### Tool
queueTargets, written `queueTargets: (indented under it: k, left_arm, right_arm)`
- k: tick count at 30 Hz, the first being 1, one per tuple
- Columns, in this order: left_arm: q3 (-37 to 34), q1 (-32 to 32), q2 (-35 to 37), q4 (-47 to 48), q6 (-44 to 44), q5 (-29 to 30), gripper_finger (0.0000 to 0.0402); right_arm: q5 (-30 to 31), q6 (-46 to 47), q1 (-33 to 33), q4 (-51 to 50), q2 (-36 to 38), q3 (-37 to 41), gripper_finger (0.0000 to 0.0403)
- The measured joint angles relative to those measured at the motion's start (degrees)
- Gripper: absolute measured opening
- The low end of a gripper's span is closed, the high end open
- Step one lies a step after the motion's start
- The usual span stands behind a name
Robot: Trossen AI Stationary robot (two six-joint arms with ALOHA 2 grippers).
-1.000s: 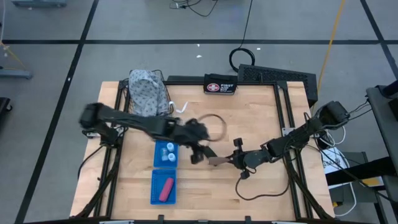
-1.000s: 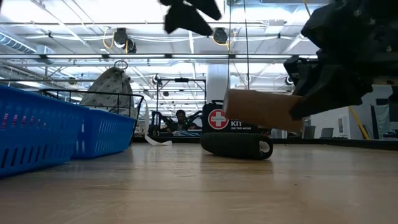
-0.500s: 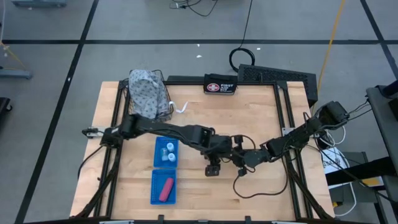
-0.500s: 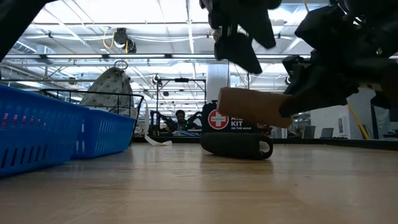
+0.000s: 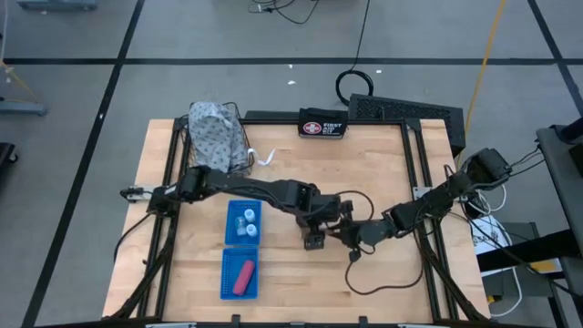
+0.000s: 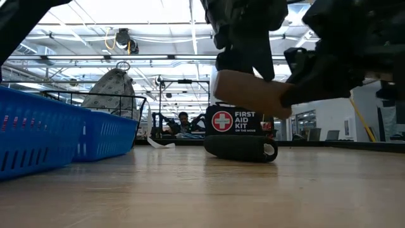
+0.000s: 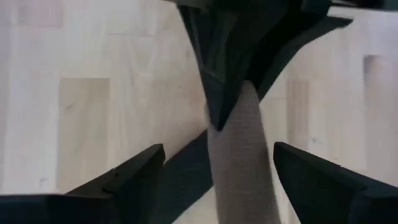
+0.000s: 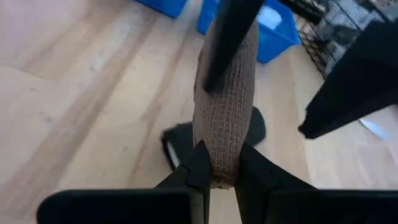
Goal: Pick & Place Medicine items
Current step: Put the brown bandage into bottom blue basket
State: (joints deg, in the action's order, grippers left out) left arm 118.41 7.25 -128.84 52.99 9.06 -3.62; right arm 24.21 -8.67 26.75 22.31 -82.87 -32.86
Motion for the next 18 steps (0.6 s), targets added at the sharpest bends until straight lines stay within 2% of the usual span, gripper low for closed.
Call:
queueTargets:
  k: [8,11,18]
  left_arm:
    - [0.00,-0.06,0.00,1.63,0.18,-3.45,0.0290]
    - [0.00,0.00,0.00,3.97,0.82,-3.38,0.0285]
    - [-0.02,0.04,0.07,6.21,1.64,-1.44,0.0256]
  right_arm:
    - [0.61,-1.47,0.10,1.80,0.02,0.00,0.0036]
    - [2.88,-2.27,0.60,2.09,0.15,0.00,0.0032]
    - [3.42,-2.59,1.06,2.14,0.33,0.00,0.0038]
